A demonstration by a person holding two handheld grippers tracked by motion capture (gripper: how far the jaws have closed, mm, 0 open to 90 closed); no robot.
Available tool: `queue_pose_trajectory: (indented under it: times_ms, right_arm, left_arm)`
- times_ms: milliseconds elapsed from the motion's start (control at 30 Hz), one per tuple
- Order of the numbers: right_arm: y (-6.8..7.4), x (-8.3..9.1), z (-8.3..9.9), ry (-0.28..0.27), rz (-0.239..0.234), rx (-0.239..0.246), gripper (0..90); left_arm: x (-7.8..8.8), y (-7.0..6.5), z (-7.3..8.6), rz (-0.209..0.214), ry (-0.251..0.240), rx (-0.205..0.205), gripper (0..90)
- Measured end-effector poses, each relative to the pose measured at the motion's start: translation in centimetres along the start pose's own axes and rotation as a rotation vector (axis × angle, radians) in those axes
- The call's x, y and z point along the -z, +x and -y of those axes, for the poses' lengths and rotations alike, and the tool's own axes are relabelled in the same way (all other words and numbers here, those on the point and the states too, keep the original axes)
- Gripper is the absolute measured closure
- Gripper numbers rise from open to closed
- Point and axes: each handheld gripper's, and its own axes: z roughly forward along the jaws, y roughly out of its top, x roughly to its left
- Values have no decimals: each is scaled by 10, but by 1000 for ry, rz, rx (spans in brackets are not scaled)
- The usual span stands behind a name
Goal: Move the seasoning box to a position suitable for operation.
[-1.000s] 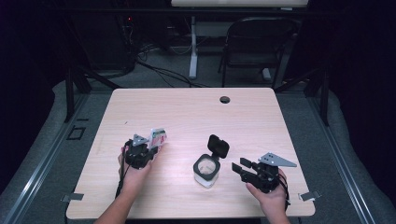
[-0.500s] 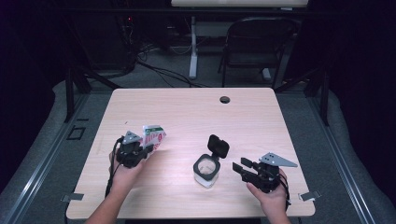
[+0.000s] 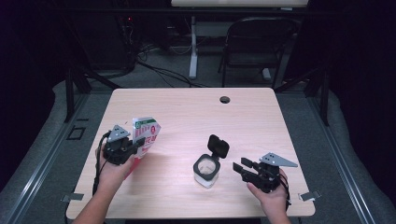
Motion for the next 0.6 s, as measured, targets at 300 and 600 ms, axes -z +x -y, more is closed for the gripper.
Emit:
queue_pose_trajectory:
  times_ms: [300,600]
  right_arm:
    - [-1,1,0,-2,2,-4,542]
    - [-2,2,0,-10,4,-11,542]
  left_arm:
    - [19,0,-16,12,-44,-22,900]
    - [10,-17,-20,78,-40,-60,900]
